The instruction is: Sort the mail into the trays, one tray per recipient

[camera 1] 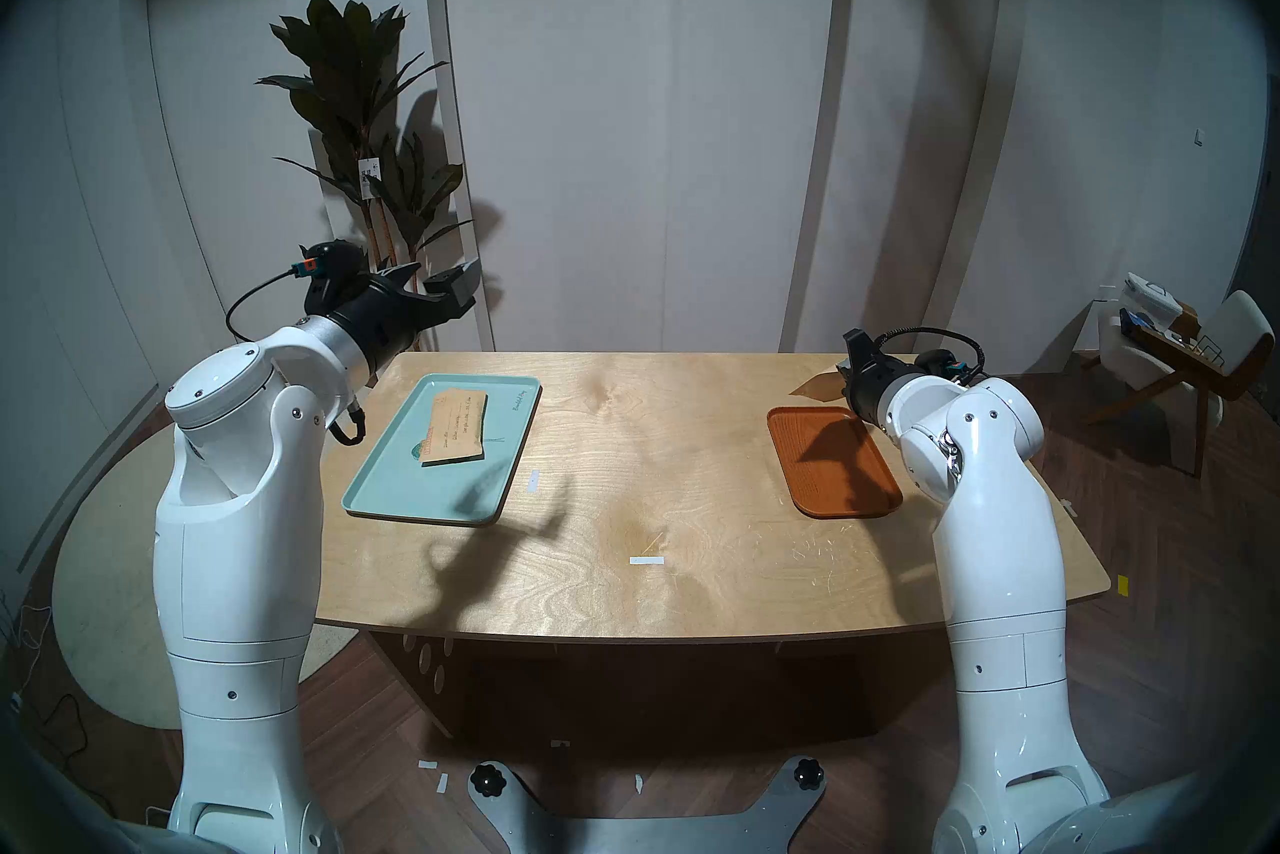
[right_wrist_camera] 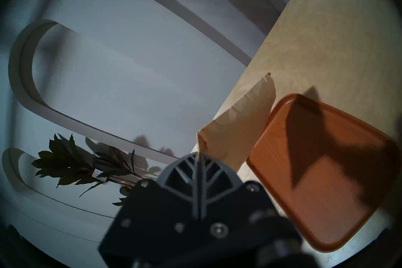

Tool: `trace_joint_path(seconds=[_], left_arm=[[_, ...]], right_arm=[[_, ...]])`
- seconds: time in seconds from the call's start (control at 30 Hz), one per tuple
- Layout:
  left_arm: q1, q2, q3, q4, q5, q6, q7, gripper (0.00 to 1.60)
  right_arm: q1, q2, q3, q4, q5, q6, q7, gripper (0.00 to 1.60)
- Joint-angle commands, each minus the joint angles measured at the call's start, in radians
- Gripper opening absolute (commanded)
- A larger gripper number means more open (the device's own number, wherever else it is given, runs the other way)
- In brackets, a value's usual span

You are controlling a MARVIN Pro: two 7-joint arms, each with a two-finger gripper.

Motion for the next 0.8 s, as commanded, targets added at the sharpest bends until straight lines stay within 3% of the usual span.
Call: trace_joint_path(seconds=[0.0,0.43,0.77], left_arm=[[-0.014,0.001,0.001,-0.019,0.002,-0.010,0.001,1.60],[-0.014,0.003,0.003,-0.019,-0.002,-0.012,0.003,1.60],[-0.013,0.006,0.004,-0.019,-0.005,-0.013,0.006,1.60]], right_arm=[[-0.017,0.020,-0.003,0.033,0.011,0.023,0.056,0.00],[0.004,0.054,-0.026,0.129,0.001,0.041,0.123,0.00],[-0.015,0.060,-0.008,0.127,0.020,0.057,0.130,0.00]])
